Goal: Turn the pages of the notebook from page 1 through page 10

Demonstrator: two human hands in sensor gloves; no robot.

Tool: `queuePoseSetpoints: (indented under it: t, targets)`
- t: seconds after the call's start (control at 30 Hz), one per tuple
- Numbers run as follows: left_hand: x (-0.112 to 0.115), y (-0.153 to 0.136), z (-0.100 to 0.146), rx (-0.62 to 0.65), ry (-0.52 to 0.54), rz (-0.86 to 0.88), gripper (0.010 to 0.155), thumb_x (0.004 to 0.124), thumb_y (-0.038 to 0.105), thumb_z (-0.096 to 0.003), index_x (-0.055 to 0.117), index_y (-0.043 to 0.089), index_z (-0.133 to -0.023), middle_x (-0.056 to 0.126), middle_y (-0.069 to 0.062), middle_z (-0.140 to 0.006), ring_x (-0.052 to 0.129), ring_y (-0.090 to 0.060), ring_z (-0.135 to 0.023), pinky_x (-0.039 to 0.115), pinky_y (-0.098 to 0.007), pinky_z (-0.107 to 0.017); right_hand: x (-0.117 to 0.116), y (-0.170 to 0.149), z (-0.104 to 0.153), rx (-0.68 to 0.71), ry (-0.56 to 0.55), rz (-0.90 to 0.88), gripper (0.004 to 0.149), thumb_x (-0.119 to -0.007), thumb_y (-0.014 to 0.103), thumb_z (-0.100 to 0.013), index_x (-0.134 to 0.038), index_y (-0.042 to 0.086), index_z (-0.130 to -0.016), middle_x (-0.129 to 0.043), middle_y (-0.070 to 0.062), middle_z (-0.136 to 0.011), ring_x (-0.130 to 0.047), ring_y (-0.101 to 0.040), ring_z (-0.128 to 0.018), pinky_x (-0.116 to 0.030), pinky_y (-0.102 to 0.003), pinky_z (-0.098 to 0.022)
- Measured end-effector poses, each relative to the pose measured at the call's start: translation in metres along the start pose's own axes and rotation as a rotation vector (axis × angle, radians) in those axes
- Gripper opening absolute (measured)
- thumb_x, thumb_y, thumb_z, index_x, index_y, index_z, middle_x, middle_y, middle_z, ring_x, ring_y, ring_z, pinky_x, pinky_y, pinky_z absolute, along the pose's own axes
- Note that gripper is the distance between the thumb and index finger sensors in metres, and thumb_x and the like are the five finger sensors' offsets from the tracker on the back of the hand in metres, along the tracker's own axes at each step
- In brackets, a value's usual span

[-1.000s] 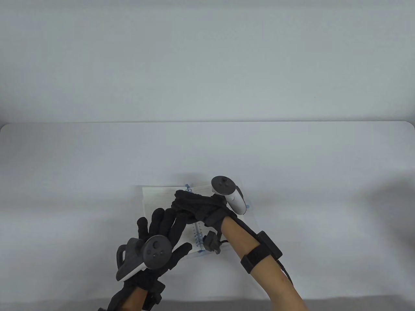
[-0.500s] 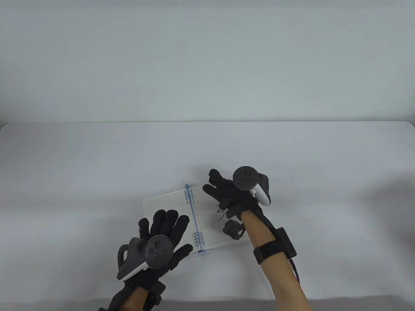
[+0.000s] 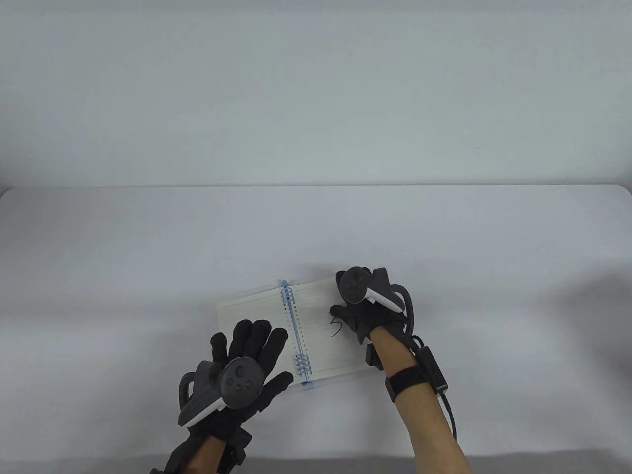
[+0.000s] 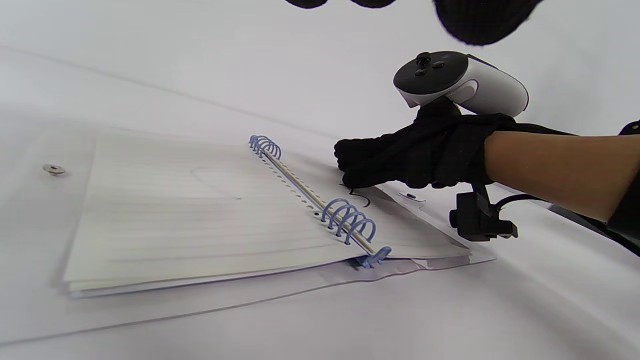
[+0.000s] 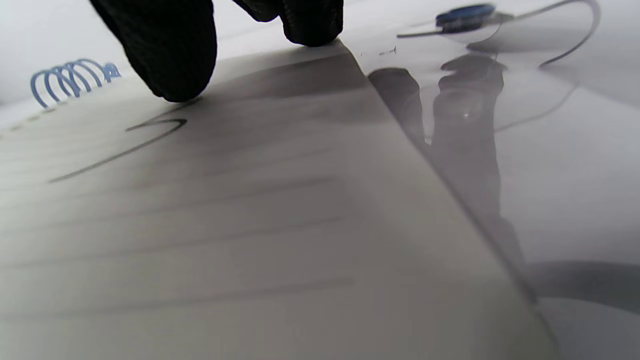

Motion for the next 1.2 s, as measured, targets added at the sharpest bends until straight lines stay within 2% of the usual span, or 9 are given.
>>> queuePoseSetpoints:
  t: [0.3, 0.4, 0.53, 0.67, 0.83, 0.9, 1.0, 1.2]
  targets:
    - [0.000, 0.000, 0.001, 0.001, 0.003, -0.003, 0.077, 0.053, 0.066, -0.0580, 0.015, 0.042, -0.121, 0.016, 0.001, -0.132, 0.010, -0.033, -0.123, 0.003, -0.060, -0.080, 0.009, 0.009, 0.004, 0.029, -0.077, 0.023, 0.076, -0.084, 0.039, -0.054, -0.042, 0.017, -0.113, -0.061, -0.005, -0.113, -0.034, -0.034, -0.107, -0.035, -0.064, -0.071]
    - [0.000, 0.000, 0.000, 0.002, 0.003, -0.001, 0.078, 0.053, 0.066, -0.0581, 0.015, 0.042, -0.122, 0.016, 0.000, -0.132, 0.011, -0.033, -0.123, 0.003, -0.060, -0.080, 0.018, 0.011, 0.007, 0.085, -0.041, -0.179, 0.071, -0.083, 0.032, -0.055, -0.045, 0.015, -0.113, -0.069, -0.006, -0.110, -0.047, -0.037, -0.104, -0.041, -0.065, -0.070]
    - [0.000, 0.000, 0.000, 0.001, -0.002, -0.002, 0.077, 0.053, 0.066, -0.0581, 0.016, 0.042, -0.122, 0.016, 0.001, -0.132, 0.011, -0.033, -0.123, 0.003, -0.060, -0.080, 0.029, 0.013, 0.010, 0.150, -0.015, -0.405, 0.073, -0.082, 0.031, -0.057, -0.040, 0.014, -0.114, -0.060, -0.008, -0.114, -0.064, -0.045, -0.097, -0.053, -0.065, -0.066]
    - [0.000, 0.001, 0.000, 0.002, -0.002, -0.003, 0.077, 0.053, 0.066, -0.0580, 0.016, 0.042, -0.122, 0.016, 0.001, -0.132, 0.011, -0.033, -0.123, 0.003, -0.060, -0.080, 0.034, 0.012, 0.012, 0.179, 0.008, -0.501, 0.076, -0.081, 0.031, -0.058, -0.033, 0.012, -0.114, -0.050, -0.012, -0.116, -0.073, -0.046, -0.091, -0.061, -0.062, -0.063]
    - [-0.001, 0.000, 0.001, 0.002, 0.002, -0.003, 0.077, 0.053, 0.066, -0.0581, 0.016, 0.042, -0.122, 0.016, 0.001, -0.132, 0.011, -0.033, -0.123, 0.003, -0.060, -0.080, 0.038, 0.007, 0.014, 0.226, 0.059, -0.776, 0.089, -0.080, 0.033, -0.059, -0.014, 0.007, -0.112, -0.017, -0.025, -0.114, -0.073, -0.047, -0.090, -0.067, -0.059, -0.061]
    - [-0.001, 0.000, 0.001, 0.002, 0.003, -0.003, 0.077, 0.053, 0.066, -0.0581, 0.016, 0.042, -0.122, 0.016, 0.001, -0.132, 0.011, -0.033, -0.123, 0.003, -0.060, -0.080, 0.041, 0.004, 0.016, 0.232, 0.053, -0.870, 0.094, -0.081, 0.035, -0.058, -0.007, 0.003, -0.109, -0.009, -0.030, -0.110, -0.072, -0.050, -0.090, -0.069, -0.059, -0.059]
    - [-0.001, 0.000, 0.001, 0.003, 0.002, -0.002, 0.077, 0.053, 0.066, -0.0580, 0.016, 0.042, -0.122, 0.016, 0.001, -0.132, 0.011, -0.033, -0.123, 0.003, -0.060, -0.080, 0.042, -0.003, 0.018, 0.211, 0.082, -0.962, 0.101, -0.081, 0.037, -0.058, 0.000, -0.002, -0.104, -0.007, -0.036, -0.106, -0.072, -0.050, -0.089, -0.071, -0.058, -0.058]
    - [-0.001, 0.000, 0.001, 0.003, 0.006, 0.002, 0.077, 0.053, 0.066, -0.0581, 0.016, 0.042, -0.122, 0.016, 0.001, -0.132, 0.011, -0.033, -0.123, 0.003, -0.060, -0.080, 0.041, -0.019, 0.020, 0.175, 0.136, -1.010, 0.104, -0.081, 0.041, -0.059, -0.001, -0.009, -0.102, -0.020, -0.041, -0.105, -0.077, -0.045, -0.086, -0.077, -0.053, -0.054]
Point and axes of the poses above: the tracker on the back of each hand, its own y axis roughly to the thumb side, its own z axis roughly from the fingertips to the wrist, x = y × z, the point moved 5 cm from there along -z, roughly from the wrist to the fingertips
